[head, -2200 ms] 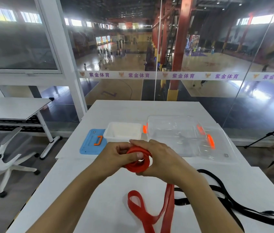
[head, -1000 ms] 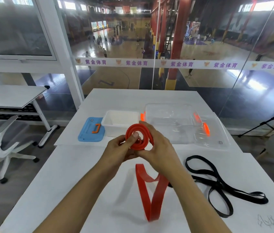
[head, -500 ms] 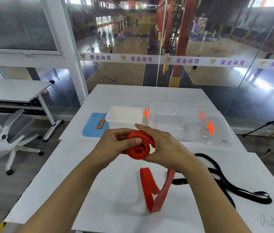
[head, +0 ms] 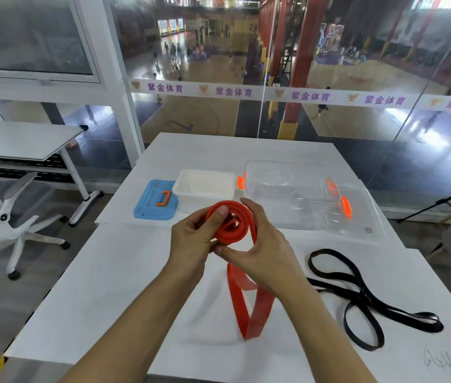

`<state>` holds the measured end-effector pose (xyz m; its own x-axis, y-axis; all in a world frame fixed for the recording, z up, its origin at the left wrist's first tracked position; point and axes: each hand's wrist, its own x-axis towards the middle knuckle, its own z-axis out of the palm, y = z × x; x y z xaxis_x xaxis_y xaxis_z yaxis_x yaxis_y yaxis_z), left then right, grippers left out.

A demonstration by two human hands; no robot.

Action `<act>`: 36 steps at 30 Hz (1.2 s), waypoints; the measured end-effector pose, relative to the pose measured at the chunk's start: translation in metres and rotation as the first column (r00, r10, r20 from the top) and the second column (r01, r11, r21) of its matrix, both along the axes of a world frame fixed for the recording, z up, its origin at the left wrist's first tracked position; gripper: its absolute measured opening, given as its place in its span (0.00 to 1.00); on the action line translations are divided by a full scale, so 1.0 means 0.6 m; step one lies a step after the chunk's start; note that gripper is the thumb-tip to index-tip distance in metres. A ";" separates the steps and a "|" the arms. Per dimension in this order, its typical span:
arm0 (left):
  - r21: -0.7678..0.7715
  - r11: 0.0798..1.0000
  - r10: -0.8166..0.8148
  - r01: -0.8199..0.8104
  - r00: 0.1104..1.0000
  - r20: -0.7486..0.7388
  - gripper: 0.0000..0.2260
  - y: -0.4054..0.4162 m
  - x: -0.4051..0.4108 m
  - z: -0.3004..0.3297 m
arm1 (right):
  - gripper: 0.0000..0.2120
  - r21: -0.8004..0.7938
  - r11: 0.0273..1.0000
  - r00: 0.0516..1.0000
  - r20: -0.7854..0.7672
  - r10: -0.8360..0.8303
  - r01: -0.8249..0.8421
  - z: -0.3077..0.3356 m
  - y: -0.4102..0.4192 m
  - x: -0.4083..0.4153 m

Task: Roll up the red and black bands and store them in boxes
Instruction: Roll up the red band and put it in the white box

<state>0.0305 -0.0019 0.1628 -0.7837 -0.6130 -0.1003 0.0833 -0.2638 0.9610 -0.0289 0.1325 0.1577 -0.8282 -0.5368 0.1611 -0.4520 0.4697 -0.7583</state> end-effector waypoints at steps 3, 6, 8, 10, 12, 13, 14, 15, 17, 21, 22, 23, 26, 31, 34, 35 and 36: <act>0.123 0.992 -0.007 0.003 0.999 0.031 0.17 0.010 -0.006 -0.008 | 0.43 -0.061 0.995 0.996 -0.025 -0.085 0.083 -0.016 -0.015 0.011; 0.112 0.981 -0.169 0.158 0.981 0.097 0.19 -0.005 -0.002 -0.004 | 0.39 -0.078 0.995 0.998 -0.030 -0.058 0.056 -0.021 -0.006 -0.001; 0.106 0.950 -0.308 0.295 0.940 0.145 0.17 -0.024 0.006 0.004 | 0.39 -0.047 0.998 0.999 -0.006 0.034 -0.034 -0.017 0.006 -0.017; 0.103 0.906 -0.423 0.411 0.890 0.168 0.16 -0.044 0.014 0.008 | 0.41 0.053 0.988 0.989 -0.022 0.150 -0.148 -0.008 0.019 -0.037; 0.012 0.863 -0.496 0.505 0.843 0.205 0.16 -0.061 0.018 0.010 | 0.43 0.177 0.949 0.962 -0.023 0.271 -0.263 0.007 0.026 -0.050; -0.053 0.833 -0.525 0.550 0.818 0.235 0.17 -0.067 0.018 0.013 | 0.44 0.227 0.923 0.947 -0.011 0.321 -0.310 0.013 0.027 -0.053; -0.117 0.797 -0.547 0.593 0.790 0.276 0.18 -0.070 0.017 0.017 | 0.45 0.259 0.901 0.933 0.003 0.360 -0.348 0.018 0.027 -0.055; -0.175 0.758 -0.559 0.628 0.765 0.321 0.18 -0.072 0.015 0.022 | 0.45 0.276 0.885 0.922 0.011 0.388 -0.375 0.023 0.026 -0.056; -0.261 0.705 -0.546 0.659 0.740 0.393 0.14 -0.073 0.010 0.031 | 0.46 0.289 0.866 0.907 0.020 0.421 -0.408 0.028 0.022 -0.054; -0.333 0.701 -0.511 0.631 0.770 0.382 0.10 -0.077 0.010 0.032 | 0.48 0.259 0.870 0.904 0.027 0.427 -0.419 0.030 0.019 -0.050; -0.337 0.715 -0.504 0.613 0.786 0.359 0.10 -0.076 0.011 0.029 | 0.47 0.254 0.876 0.908 0.023 0.419 -0.411 0.030 0.020 -0.050; -0.336 0.733 -0.498 0.592 0.803 0.328 0.10 -0.074 0.012 0.025 | 0.46 0.251 0.881 0.912 0.022 0.409 -0.401 0.029 0.022 -0.052; -0.333 0.792 -0.452 0.511 0.858 0.242 0.13 -0.057 0.011 0.009 | 0.42 0.228 0.895 0.923 0.049 0.382 -0.383 0.023 0.030 -0.059; -0.217 0.913 -0.328 0.347 0.937 0.118 0.18 -0.033 0.003 -0.015 | 0.44 0.123 0.934 0.939 0.121 0.321 -0.335 0.016 0.044 -0.063; -0.140 0.957 -0.247 0.253 0.967 0.054 0.19 -0.018 -0.003 -0.020 | 0.51 0.043 0.964 0.958 0.131 0.254 -0.262 0.005 0.042 -0.050; -0.113 0.968 -0.221 0.224 0.974 0.041 0.20 -0.013 -0.005 -0.019 | 0.53 0.024 0.972 0.966 0.122 0.230 -0.234 0.001 0.041 -0.045; -0.089 0.976 -0.194 0.196 0.980 0.036 0.20 -0.009 -0.007 -0.017 | 0.54 0.012 0.979 0.974 0.102 0.203 -0.206 -0.002 0.039 -0.039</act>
